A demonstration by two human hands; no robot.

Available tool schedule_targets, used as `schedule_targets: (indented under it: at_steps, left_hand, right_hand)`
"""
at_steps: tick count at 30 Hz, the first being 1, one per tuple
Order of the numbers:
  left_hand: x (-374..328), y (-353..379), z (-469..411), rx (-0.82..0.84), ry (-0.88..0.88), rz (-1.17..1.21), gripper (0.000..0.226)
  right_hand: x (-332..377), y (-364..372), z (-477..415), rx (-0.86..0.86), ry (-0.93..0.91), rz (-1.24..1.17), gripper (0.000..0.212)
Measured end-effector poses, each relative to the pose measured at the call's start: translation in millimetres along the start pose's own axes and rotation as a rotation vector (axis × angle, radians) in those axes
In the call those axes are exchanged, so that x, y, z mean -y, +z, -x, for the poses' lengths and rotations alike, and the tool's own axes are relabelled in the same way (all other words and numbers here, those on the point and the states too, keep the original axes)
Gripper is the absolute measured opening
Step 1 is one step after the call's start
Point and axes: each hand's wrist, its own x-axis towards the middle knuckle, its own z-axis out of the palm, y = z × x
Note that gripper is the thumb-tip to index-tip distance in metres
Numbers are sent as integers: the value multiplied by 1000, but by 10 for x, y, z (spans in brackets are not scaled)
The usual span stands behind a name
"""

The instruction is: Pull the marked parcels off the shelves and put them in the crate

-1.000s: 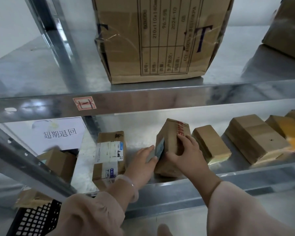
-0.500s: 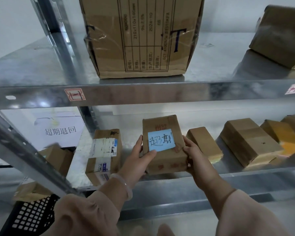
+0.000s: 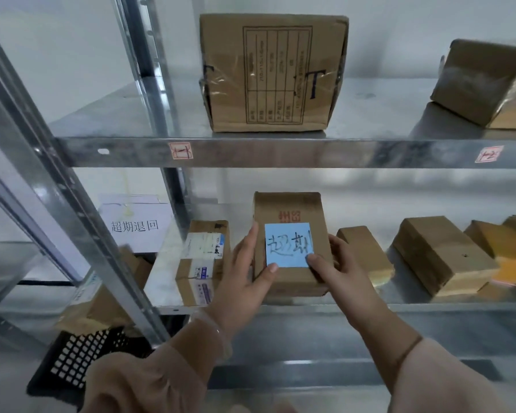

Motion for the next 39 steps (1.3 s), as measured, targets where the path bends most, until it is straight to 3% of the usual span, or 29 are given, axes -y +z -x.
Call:
schedule_targets:
  at_steps: [4, 10, 16, 24, 33, 39]
  left_hand:
    - [-55, -182, 209, -23, 110, -89, 56]
    - [-66, -715, 732, -65, 97, -74, 56]
    - [178, -1314, 1629, -79, 85, -55, 58]
    - [743, -2164, 2757, -178, -45, -76, 61]
    - [1196, -3015, 3386, -379, -254, 7, 53]
    - [1528, -3480, 3375, -425, -351, 26, 59]
  right_hand:
    - [139, 195, 296, -23, -136, 1, 62]
    - [283, 758, 864, 17, -214, -7, 59]
    - [139, 1482, 1672, 29, -132, -21, 61]
    - [-119, 2572, 2566, 182, -53, 30, 60]
    - [-228, 3598, 2705, 492, 85, 142, 65]
    - [-367, 4194, 2507, 571, 156, 171, 69]
